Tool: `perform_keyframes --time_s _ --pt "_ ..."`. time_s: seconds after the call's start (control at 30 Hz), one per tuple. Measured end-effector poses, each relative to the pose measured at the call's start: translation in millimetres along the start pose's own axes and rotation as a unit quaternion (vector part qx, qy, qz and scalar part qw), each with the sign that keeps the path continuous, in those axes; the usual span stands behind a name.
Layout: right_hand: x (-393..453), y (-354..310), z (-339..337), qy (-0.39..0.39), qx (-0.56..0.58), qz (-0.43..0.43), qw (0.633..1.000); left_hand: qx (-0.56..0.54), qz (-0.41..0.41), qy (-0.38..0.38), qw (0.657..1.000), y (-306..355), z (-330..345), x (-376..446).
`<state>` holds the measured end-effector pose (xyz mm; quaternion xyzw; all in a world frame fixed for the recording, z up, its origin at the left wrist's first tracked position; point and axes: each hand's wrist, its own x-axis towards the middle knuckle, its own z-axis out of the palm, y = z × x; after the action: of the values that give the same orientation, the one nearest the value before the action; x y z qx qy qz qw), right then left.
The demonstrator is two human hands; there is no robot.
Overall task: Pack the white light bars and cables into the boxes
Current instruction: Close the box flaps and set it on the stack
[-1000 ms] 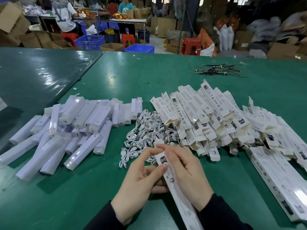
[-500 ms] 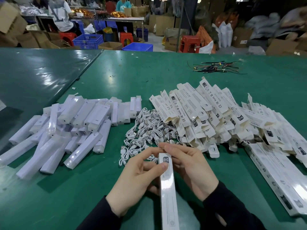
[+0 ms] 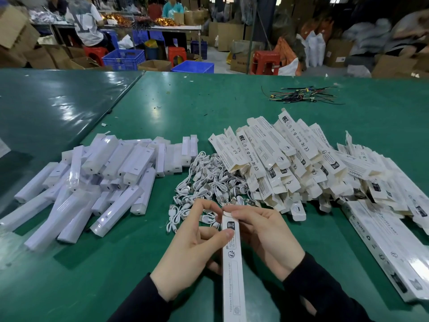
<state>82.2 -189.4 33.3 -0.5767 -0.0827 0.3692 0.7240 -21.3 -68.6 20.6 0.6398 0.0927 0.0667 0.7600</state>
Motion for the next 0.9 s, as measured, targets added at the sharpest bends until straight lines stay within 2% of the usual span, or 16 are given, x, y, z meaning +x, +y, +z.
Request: perform_keyframes --time_s 0.23,0.57,0.8,0.9 --pt "-0.4 -0.5 -0.3 0.003 -0.006 0.017 1.0 0.018 -0.011 -0.004 1.0 0.5 0.5 -0.1" --pt "-1.7 -1.6 0.0 -0.004 -0.031 -0.008 0.999 -0.003 -0.021 0.004 1.0 4.0 -2.5 0.1" --pt "-0.5 -2.2 -1.3 -0.012 -0.004 0.041 0.999 0.032 -0.01 -0.042 0.999 1.5 -4.8 0.4" --pt "-0.8 -1.2 -0.5 -0.029 -0.014 0.052 0.998 0.031 -0.005 -0.036 0.999 2.1 -6.6 1.2"
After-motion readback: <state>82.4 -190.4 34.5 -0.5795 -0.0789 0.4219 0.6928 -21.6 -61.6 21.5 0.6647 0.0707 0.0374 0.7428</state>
